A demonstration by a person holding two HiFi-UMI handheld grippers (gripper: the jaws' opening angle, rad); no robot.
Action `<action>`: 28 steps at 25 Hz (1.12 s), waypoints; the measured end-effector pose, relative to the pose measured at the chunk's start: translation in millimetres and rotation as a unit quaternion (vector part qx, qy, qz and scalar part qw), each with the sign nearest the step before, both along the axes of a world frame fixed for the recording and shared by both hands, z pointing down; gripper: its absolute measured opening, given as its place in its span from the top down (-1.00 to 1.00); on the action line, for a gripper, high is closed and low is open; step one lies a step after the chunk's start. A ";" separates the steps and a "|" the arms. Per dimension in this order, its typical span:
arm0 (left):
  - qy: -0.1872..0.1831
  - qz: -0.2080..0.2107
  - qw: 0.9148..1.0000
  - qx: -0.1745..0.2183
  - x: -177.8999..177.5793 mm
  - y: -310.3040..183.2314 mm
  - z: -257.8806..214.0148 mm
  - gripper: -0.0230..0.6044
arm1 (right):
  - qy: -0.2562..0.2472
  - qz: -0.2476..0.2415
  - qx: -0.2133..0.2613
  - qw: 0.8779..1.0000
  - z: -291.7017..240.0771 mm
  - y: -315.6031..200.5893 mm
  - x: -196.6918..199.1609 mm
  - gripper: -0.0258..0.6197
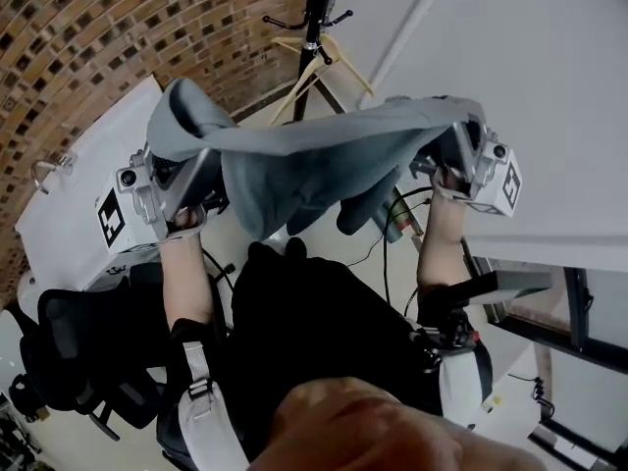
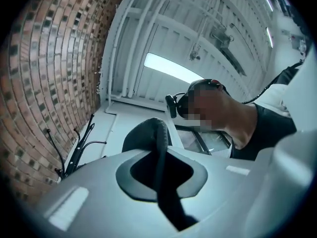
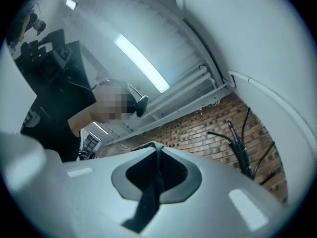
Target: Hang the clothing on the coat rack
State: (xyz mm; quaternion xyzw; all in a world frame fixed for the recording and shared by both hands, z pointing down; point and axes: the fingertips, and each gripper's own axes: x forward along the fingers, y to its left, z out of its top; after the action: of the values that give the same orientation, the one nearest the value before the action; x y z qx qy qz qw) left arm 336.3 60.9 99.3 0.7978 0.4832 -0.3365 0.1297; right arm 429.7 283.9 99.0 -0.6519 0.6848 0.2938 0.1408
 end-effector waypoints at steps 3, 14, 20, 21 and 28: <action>0.034 0.011 0.999 0.014 60.1 14.2 -49.6 0.88 | 0.007 0.047 0.022 0.999 -46.3 8.3 59.6 0.90; -0.329 -0.021 0.944 -0.004 378.3 38.7 -15.4 0.88 | -0.418 0.164 -0.053 0.892 44.1 -9.3 403.9 0.90; -0.285 0.062 0.956 -0.017 347.4 59.5 42.9 0.73 | -0.318 0.026 -0.059 0.946 113.6 -61.4 289.4 0.90; -0.278 0.069 0.958 -0.019 334.1 58.7 56.6 0.60 | -0.308 0.027 -0.053 0.950 117.4 -59.9 272.4 0.90; -0.239 0.076 0.965 -0.073 217.5 37.1 158.5 0.57 | -0.296 0.133 -0.049 0.945 152.1 -16.3 241.0 0.42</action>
State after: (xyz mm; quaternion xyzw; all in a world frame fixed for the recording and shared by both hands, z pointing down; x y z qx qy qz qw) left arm 553.8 97.9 257.8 0.8042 0.4716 -0.1596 0.3247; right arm 670.7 267.6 251.1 -0.8005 0.5333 0.0697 0.2642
